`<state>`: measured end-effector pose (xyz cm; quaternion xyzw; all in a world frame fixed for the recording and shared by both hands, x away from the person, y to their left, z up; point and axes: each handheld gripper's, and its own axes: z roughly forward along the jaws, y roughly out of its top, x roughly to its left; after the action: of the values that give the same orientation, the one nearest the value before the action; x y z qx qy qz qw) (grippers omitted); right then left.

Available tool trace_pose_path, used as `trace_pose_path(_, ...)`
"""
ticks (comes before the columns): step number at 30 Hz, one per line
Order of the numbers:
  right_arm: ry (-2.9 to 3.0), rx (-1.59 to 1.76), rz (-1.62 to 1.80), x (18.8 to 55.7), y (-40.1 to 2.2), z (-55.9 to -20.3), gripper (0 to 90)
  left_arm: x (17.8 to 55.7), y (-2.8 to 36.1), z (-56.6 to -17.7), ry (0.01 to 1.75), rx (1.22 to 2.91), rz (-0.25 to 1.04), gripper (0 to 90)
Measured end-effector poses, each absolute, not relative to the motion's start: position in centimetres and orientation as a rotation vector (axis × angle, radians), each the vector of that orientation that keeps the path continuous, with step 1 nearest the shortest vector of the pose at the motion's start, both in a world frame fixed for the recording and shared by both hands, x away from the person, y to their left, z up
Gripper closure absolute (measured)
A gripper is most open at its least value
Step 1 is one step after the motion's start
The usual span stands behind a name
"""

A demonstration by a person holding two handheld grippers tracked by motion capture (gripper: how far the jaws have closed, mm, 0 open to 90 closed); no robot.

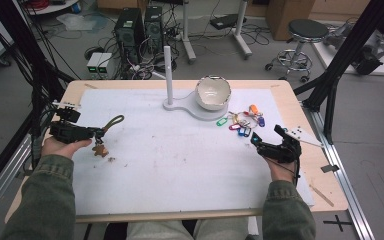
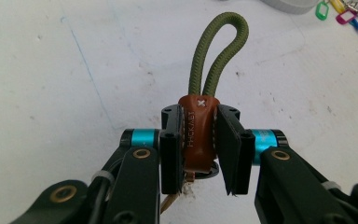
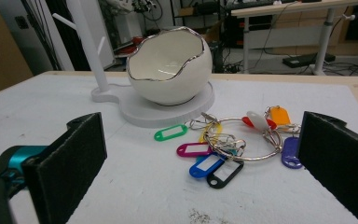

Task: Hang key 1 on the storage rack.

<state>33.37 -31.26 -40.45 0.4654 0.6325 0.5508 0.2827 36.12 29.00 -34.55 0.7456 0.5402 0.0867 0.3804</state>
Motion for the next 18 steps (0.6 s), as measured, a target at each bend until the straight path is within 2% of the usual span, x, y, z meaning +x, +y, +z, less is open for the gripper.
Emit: trace_pose_path(18,1.671,1.25,1.463,33.2,-31.3,-40.4,0.7,38.8,27.7,-32.0,1.378,1.876,0.233,71.6)
